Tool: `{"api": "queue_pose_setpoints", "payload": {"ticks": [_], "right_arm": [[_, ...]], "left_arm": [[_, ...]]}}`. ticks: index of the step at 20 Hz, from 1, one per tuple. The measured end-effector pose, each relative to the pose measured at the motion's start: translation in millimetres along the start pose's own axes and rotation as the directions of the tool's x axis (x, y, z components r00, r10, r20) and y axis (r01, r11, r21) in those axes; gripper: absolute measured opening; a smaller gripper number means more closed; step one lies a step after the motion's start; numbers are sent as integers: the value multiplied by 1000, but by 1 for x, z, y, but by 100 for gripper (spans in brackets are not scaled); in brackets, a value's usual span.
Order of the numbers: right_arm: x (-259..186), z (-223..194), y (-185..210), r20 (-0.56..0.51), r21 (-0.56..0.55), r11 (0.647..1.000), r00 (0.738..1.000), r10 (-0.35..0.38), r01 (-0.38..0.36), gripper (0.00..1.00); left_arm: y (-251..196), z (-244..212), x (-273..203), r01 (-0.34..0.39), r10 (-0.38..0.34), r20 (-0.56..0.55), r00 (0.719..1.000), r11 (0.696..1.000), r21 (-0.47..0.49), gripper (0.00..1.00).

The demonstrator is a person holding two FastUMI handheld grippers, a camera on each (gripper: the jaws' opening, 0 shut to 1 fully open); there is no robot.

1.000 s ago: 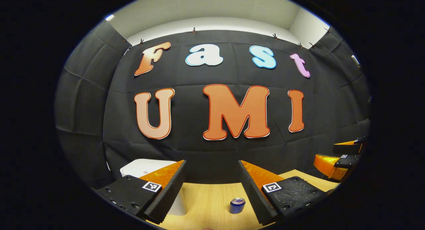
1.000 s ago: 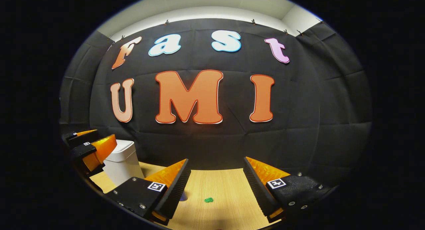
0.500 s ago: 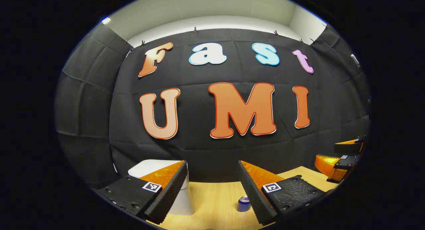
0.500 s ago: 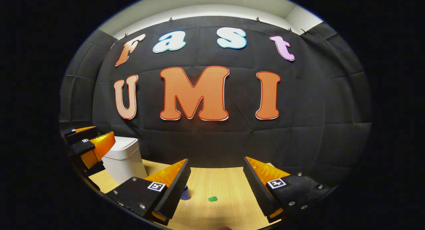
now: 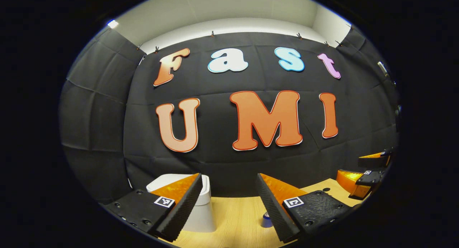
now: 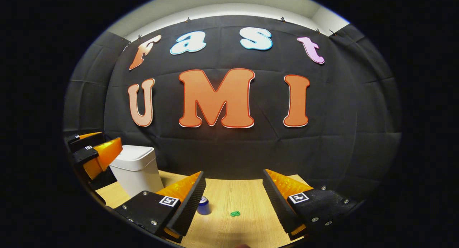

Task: Press the lid of the desktop garbage bin to open it, pick up the crumpled paper on the desktop and throw it into the bin, then pick up the pop can on the desktop and drop it into the bin, and finally close the garbage bin lid.

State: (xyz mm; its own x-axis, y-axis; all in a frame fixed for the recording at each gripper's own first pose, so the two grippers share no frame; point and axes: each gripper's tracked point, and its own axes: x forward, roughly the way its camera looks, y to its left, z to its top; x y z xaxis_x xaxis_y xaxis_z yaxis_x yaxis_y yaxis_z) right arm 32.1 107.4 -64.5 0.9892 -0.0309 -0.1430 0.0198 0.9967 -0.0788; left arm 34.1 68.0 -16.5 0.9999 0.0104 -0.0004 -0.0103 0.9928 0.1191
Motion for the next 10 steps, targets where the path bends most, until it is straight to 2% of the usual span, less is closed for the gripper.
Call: {"api": "queue_pose_setpoints", "payload": {"ticks": [6,8,9,10], "right_arm": [[0,-7,-3,-27,27,999,1000,-16,17,95],[0,-8,0,-28,27,1000,1000,-14,14,95],[0,-8,2,-28,25,1000,1000,-10,10,95],[0,-8,3,-28,23,1000,1000,-10,10,95]], "left_arm": [[41,-16,4,-78,75,-60,995,995,-56,94],[74,-13,14,-131,129,-61,990,991,-19,94],[95,-13,20,-167,166,-60,984,986,-1,92],[112,-12,26,-187,187,-55,981,982,-4,77]]}}
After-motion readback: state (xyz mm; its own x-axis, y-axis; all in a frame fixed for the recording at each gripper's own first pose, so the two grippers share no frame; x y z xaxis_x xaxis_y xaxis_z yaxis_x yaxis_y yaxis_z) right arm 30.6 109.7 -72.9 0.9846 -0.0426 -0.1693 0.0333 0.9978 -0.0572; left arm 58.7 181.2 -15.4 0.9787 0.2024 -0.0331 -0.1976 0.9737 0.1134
